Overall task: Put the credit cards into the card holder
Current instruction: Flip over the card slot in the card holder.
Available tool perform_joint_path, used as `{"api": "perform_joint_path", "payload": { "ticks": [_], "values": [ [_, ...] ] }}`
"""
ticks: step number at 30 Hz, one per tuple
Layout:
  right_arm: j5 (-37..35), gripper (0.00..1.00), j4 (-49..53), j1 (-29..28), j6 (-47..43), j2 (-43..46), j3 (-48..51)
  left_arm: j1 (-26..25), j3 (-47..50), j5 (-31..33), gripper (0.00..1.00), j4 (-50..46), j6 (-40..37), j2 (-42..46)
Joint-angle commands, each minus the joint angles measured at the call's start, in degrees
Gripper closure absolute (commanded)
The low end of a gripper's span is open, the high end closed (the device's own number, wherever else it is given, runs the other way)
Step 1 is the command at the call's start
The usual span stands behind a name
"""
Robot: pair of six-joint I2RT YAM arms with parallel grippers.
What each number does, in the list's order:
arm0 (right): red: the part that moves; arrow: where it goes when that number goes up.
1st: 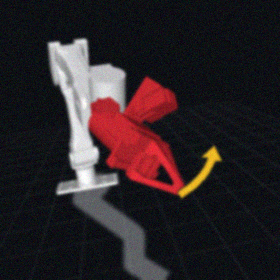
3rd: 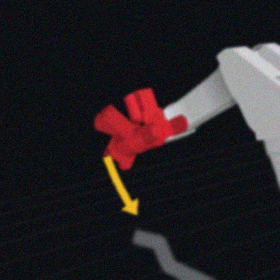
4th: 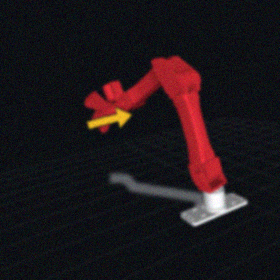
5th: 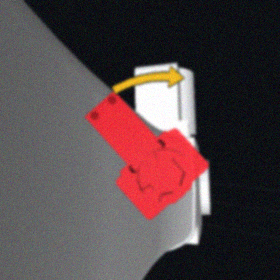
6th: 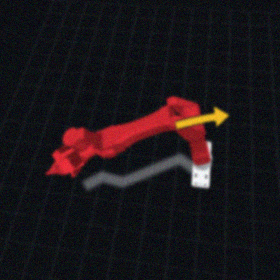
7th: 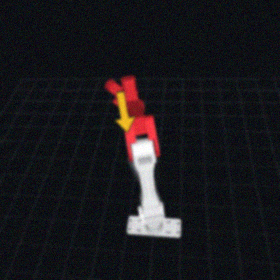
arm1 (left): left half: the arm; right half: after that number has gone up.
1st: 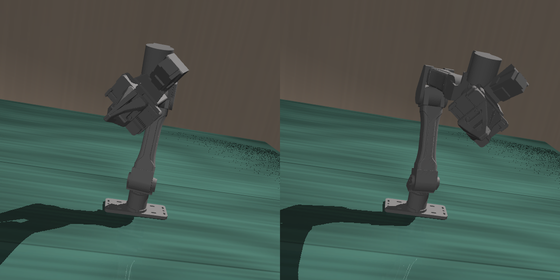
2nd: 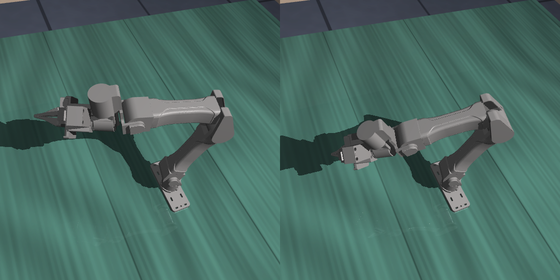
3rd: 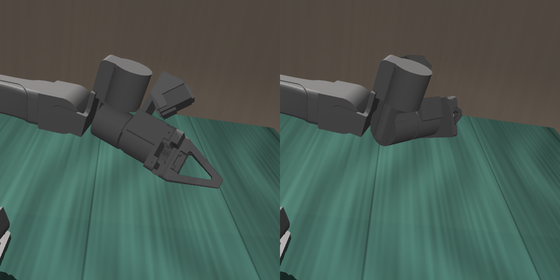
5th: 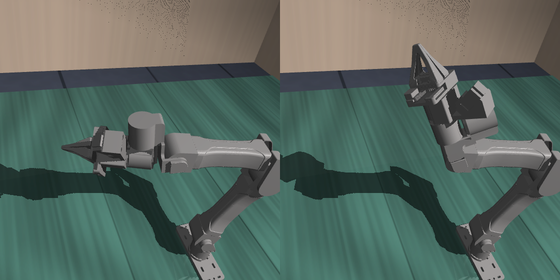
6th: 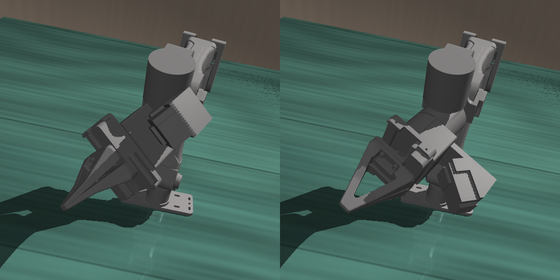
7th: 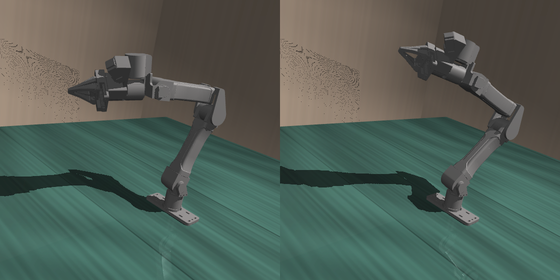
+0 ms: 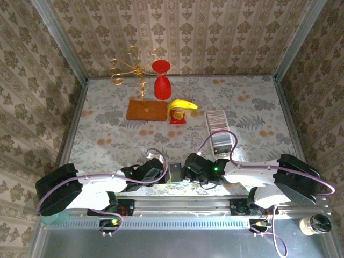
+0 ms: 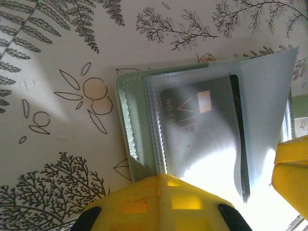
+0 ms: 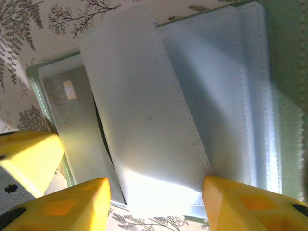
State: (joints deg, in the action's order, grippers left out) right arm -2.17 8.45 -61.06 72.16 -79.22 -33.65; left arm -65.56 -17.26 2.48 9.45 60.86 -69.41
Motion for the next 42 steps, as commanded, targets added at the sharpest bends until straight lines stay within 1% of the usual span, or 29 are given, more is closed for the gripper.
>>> {"api": "perform_joint_path", "payload": {
  "ticks": [1, 5, 13, 18, 24, 29, 32, 36, 39, 42],
  "values": [
    [-0.4, 0.45, -2.2, -0.6, 1.4, -2.1, -0.8, -0.6, 1.6, 0.0, 1.0, -2.2, -0.6, 1.0],
    [-0.2, 0.46, -6.2, -0.9, 3.0, -2.3, -0.2, -0.6, 2.0, 0.0, 1.0, -2.0, -0.7, 1.7],
    [-1.3, 0.47, -10.6, -1.9, 5.2, -1.7, 0.2, -0.7, 2.4, -0.1, 1.0, -1.6, -0.4, 1.6],
    [-1.5, 0.49, -15.8, -2.4, 7.5, -2.1, 1.7, -0.8, 2.7, 0.3, 1.0, -1.6, -0.5, 2.0],
    [-1.6, 0.5, -16.4, -2.7, 7.6, -3.1, 1.3, -1.2, 3.1, 2.1, 1.0, -4.1, -0.4, 4.5],
    [-1.8, 0.51, -15.8, -2.8, 7.6, -4.1, 1.0, -1.2, 4.1, 3.0, 0.83, -7.3, 0.8, 9.6],
    [-1.8, 0.51, -16.2, -2.9, 7.6, -4.1, 0.6, -1.3, 4.5, 4.7, 0.78, -10.6, 1.1, 12.9],
    [-0.9, 0.51, -18.3, -3.0, 7.4, -4.4, 0.1, -1.5, 5.7, 6.6, 0.79, -14.0, 2.7, 16.6],
    [-0.7, 0.52, -19.1, -3.5, 6.7, -4.9, -0.9, -1.5, 5.2, 9.1, 0.79, -19.5, 3.3, 19.3],
    [0.5, 0.52, -19.0, -3.8, 6.0, -6.4, -2.4, -1.5, 5.6, 10.7, 0.8, -22.5, 4.1, 22.6]
  ]
}}
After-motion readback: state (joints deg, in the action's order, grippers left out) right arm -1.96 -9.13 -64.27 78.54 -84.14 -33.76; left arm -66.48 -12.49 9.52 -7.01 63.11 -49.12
